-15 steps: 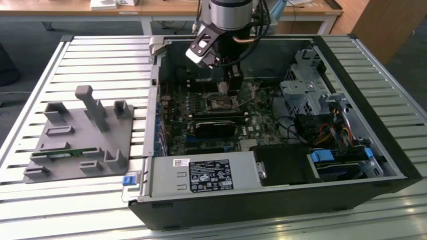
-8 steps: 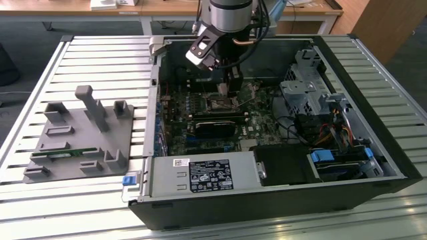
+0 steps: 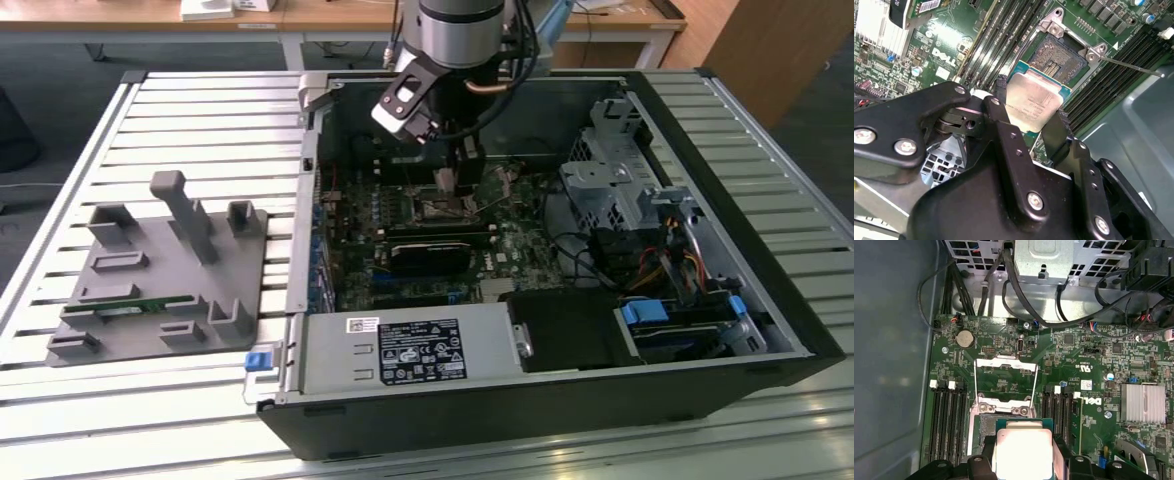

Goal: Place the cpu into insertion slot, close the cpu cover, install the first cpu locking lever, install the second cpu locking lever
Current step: 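Place the cpu into insertion slot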

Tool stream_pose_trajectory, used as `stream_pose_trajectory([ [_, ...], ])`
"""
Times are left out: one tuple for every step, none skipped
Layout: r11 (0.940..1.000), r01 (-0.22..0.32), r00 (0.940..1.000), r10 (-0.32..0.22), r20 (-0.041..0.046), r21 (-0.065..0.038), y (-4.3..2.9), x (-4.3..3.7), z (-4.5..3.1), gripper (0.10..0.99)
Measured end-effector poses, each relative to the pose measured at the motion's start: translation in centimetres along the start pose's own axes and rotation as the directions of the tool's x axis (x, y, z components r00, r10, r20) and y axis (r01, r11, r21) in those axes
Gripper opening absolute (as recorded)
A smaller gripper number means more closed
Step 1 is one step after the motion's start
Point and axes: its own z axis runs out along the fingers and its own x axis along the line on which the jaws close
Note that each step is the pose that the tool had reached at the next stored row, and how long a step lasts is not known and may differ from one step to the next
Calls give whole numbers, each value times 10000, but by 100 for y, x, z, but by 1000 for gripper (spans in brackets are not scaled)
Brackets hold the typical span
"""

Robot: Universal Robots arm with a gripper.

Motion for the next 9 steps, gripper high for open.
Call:
stream_pose_trajectory([
  [10000,0,10000,0,0,-1,0,0,4,533],
  [10000,0,10000,0,0,0,-1,0,7,533],
  [10000,0,10000,0,0,-1,-1,0,10,533],
  [10000,0,10000,0,-1,-1,-1,0,14,533],
  [10000,0,10000,0,-1,-1,-2,0,18,533],
  [10000,0,10000,0,-1,-1,-2,0,22,533],
  [10000,0,10000,0,-1,-1,-3,0,27,533],
  [10000,0,10000,0,0,0,-3,0,29,533],
  [10000,0,10000,0,1,1,-3,0,31,533],
])
